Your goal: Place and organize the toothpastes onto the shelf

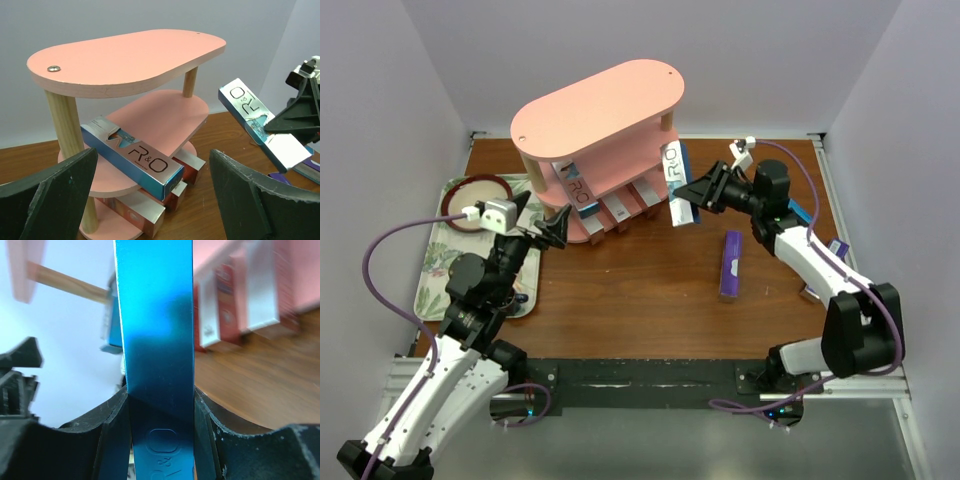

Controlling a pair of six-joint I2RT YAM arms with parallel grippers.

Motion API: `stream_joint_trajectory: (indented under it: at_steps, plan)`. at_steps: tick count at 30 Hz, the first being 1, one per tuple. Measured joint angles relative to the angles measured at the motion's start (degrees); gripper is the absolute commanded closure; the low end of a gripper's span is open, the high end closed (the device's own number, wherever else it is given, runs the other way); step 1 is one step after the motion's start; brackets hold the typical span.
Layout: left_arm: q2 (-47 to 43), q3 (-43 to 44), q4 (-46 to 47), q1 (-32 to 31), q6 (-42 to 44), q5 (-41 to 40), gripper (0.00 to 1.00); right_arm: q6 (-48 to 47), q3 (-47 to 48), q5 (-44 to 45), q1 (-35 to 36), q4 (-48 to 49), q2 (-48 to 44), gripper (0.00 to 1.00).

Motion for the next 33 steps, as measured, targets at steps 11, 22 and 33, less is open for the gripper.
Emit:
stream_joint_trajectory:
  at_steps: [11, 22, 33]
  plan:
    - [2.95, 0.0, 2.45, 0.02, -6.47, 8.09, 0.0, 10.67, -1.99, 3.69, 5.31, 16.13, 1.22, 0.69]
    - [13.27, -1.36, 12.74, -10.97, -27.71, 14.32, 0.0, 18.78, -14.29, 13.77, 13.97, 26.82, -6.88, 0.69]
    - [21.35, -3.96, 21.64, -23.43, -37.31, 5.01, 0.0, 21.29, -21.24, 20.7, 16.11, 30.34, -16.59, 0.69]
